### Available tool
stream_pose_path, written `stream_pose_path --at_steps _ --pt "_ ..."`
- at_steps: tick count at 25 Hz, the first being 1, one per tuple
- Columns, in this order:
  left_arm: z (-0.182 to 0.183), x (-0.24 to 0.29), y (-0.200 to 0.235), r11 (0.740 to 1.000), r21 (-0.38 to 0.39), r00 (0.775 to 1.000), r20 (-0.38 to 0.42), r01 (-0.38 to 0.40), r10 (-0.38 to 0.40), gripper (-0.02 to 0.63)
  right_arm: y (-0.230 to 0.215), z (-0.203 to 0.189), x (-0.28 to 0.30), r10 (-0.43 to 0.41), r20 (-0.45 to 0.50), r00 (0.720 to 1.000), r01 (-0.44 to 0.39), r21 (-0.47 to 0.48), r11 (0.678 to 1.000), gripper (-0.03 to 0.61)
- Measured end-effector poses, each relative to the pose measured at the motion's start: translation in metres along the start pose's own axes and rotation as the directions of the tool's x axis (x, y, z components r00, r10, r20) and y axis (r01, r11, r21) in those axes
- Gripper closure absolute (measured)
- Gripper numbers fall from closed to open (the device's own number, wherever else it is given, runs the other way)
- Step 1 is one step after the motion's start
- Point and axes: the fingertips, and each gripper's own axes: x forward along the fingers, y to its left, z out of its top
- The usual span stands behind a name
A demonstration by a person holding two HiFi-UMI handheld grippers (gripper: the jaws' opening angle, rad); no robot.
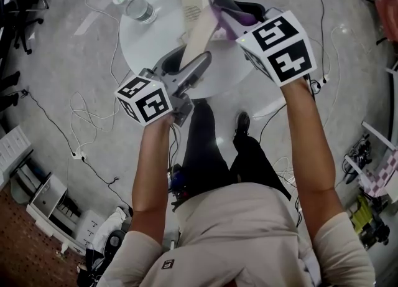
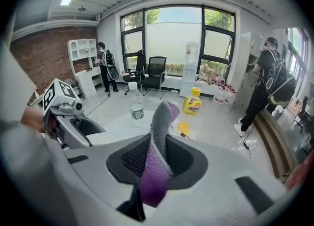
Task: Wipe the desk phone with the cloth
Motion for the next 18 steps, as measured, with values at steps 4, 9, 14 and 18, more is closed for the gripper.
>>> stream_pose_path --at_steps 4,9,14,18 --pt "0.000 0.002 0.002 1.000 0.003 1.000 -0.001 -0.005 0.005 0.396 -0.012 -0.004 -0.003 -0.028 0.004 1.000 0.028 0.018 0.999 0.505" --pt "0.003 0.006 0.001 1.000 0.008 1.000 0.006 -0.022 0.022 0.396 -0.027 -0.006 -0.012 -0.061 0.023 0.998 0.060 0.041 0.997 0.505" --pt "0.009 0.011 0.012 0.996 0.031 0.996 0.032 -0.082 0.081 0.396 -0.046 -0.008 -0.022 -0.122 0.057 0.991 0.118 0.070 0.990 0.506" --pt "0.020 0.019 0.031 0.978 0.096 0.982 0.055 -0.187 0.183 0.396 -0.060 -0.010 -0.033 -0.167 0.093 0.981 0.156 0.120 0.981 0.505"
